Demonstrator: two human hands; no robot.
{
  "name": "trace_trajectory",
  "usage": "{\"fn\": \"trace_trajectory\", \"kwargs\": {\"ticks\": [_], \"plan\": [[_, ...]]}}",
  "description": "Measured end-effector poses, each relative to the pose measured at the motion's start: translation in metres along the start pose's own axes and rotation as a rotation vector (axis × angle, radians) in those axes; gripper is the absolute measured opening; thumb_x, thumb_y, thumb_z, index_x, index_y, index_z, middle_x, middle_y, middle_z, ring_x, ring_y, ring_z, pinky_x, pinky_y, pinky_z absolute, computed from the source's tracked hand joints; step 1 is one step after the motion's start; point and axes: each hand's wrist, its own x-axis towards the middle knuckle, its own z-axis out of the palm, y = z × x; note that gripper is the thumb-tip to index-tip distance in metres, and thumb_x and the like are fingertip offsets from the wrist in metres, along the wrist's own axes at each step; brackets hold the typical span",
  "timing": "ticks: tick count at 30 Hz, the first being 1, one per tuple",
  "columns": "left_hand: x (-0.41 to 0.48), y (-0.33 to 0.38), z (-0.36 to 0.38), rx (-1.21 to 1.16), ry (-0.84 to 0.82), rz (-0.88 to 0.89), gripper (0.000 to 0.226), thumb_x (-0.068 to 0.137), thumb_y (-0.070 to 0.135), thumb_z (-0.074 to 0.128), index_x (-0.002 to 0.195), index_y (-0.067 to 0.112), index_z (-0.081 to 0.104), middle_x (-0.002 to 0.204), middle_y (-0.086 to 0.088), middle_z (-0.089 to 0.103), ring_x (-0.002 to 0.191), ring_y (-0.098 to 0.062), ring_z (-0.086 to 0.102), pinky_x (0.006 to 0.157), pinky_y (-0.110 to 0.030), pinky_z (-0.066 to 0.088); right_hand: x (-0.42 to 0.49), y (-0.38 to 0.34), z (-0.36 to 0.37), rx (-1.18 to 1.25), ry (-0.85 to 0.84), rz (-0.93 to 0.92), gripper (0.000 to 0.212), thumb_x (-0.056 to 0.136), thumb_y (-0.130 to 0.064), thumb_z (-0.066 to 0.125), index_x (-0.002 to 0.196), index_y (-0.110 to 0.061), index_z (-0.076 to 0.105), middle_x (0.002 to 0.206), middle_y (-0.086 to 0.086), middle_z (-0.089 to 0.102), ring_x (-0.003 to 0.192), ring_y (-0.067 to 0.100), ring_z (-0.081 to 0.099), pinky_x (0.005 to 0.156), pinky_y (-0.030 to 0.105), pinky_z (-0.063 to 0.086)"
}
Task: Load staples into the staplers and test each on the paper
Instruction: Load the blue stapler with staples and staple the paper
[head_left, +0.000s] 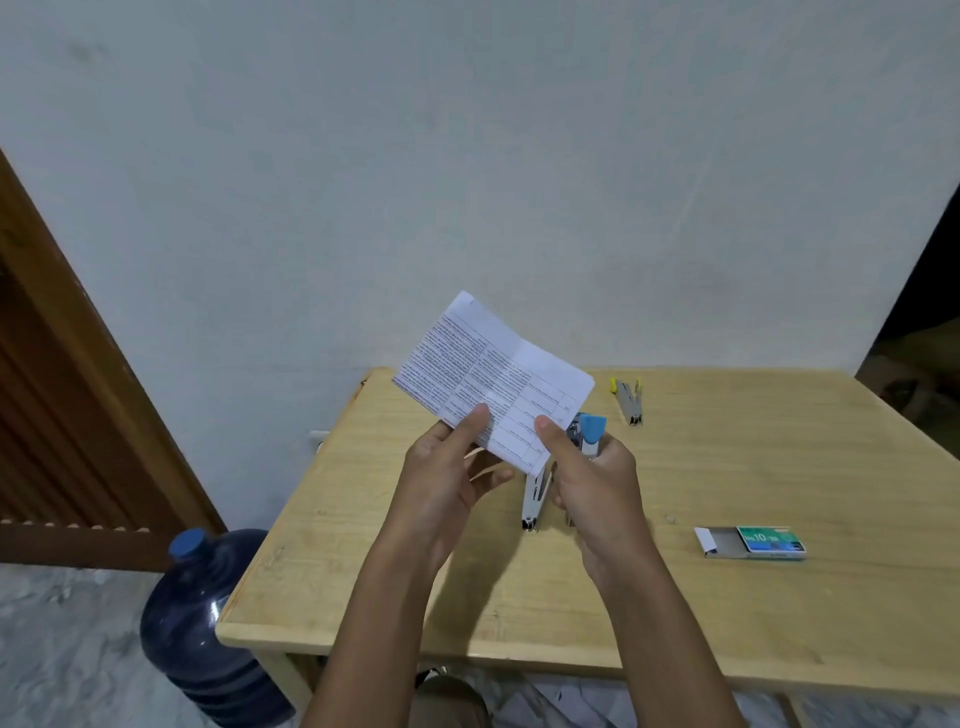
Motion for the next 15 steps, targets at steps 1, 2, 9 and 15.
{"fn": "trace_trajectory", "kwargs": {"ticks": [1, 2, 9, 15], "plan": [[-0.001, -0.001, -0.001, 0.010, -0.022, -0.021, 0.033, 0.094, 0.025, 0.061, 0.121, 0.007, 0.066, 0.114, -0.012, 0.073, 0.090, -0.019, 0.069, 0.073, -0.032, 0.055, 0.001, 0.000, 0.000, 0.006, 0.005, -0.005, 0.007, 0.093, -0.021, 0.067, 0.094, -0.015, 0.070, 0.053, -0.018, 0.062, 0.044, -0.005, 0.054, 0.045, 0.009, 0.039], [-0.001, -0.003, -0.001, 0.031, -0.035, -0.037, 0.033, 0.094, 0.026, 0.062, 0.120, 0.007, 0.067, 0.114, -0.011, 0.073, 0.093, -0.020, 0.069, 0.078, -0.034, 0.055, 0.001, 0.000, 0.000, 0.009, 0.003, -0.005, 0.007, 0.093, -0.021, 0.067, 0.095, -0.014, 0.070, 0.051, -0.018, 0.061, 0.043, -0.004, 0.054, 0.044, 0.009, 0.039], [-0.001, -0.007, -0.007, 0.028, 0.002, -0.040, 0.020, 0.094, 0.020, 0.063, 0.108, 0.008, 0.070, 0.103, -0.010, 0.076, 0.080, -0.017, 0.066, 0.065, -0.028, 0.049, 0.003, 0.004, -0.004, -0.009, -0.046, 0.027, 0.014, 0.094, -0.020, 0.065, 0.099, -0.007, 0.068, 0.043, -0.017, 0.053, 0.036, -0.001, 0.047, 0.041, 0.011, 0.036], [-0.002, -0.012, -0.007, 0.057, -0.052, -0.055, 0.023, 0.095, 0.022, 0.062, 0.110, 0.007, 0.069, 0.089, -0.010, 0.072, 0.069, -0.021, 0.061, 0.061, -0.029, 0.049, 0.005, 0.007, -0.005, -0.046, -0.053, 0.011, 0.012, 0.094, -0.021, 0.065, 0.095, -0.010, 0.069, 0.049, -0.016, 0.058, 0.039, -0.002, 0.050, 0.043, 0.011, 0.037]]}}
